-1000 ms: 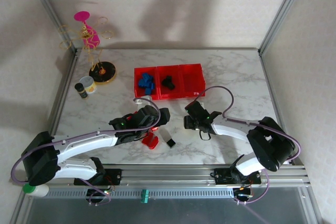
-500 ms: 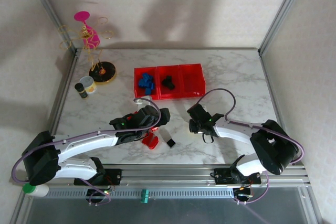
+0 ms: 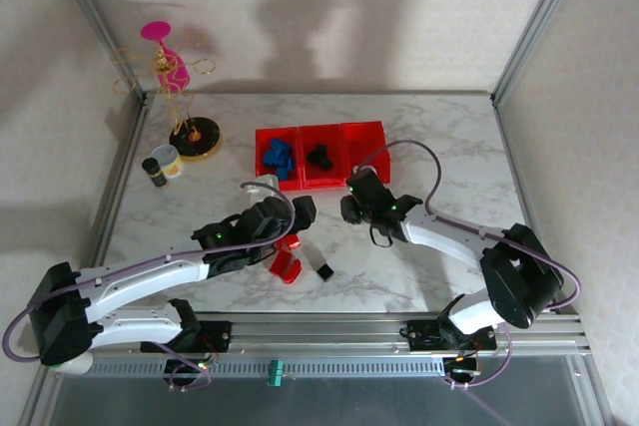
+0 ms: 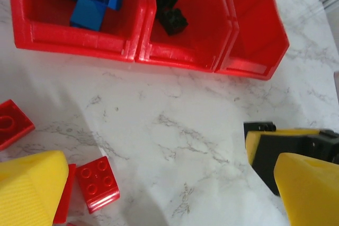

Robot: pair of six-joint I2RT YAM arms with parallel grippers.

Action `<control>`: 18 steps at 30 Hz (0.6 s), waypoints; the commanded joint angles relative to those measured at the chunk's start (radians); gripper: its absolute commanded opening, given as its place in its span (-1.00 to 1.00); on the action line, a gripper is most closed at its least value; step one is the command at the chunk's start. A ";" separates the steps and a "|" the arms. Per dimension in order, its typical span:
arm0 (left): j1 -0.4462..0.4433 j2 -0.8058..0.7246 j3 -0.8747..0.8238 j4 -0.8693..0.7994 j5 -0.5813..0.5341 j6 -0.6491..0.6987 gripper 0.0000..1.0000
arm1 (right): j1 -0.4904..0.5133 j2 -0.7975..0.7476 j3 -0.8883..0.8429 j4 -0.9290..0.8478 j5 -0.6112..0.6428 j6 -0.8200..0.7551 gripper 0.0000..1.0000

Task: Sort the legos into containers by color
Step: Place the lego in the container.

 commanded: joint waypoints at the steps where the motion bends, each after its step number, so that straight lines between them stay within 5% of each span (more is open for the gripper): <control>1: 0.027 -0.037 0.034 -0.043 -0.055 0.011 0.99 | -0.013 0.085 0.110 0.064 -0.022 -0.061 -0.26; 18: 0.197 -0.065 0.039 -0.101 0.014 0.069 0.99 | -0.094 0.554 0.633 0.067 0.008 -0.204 -0.18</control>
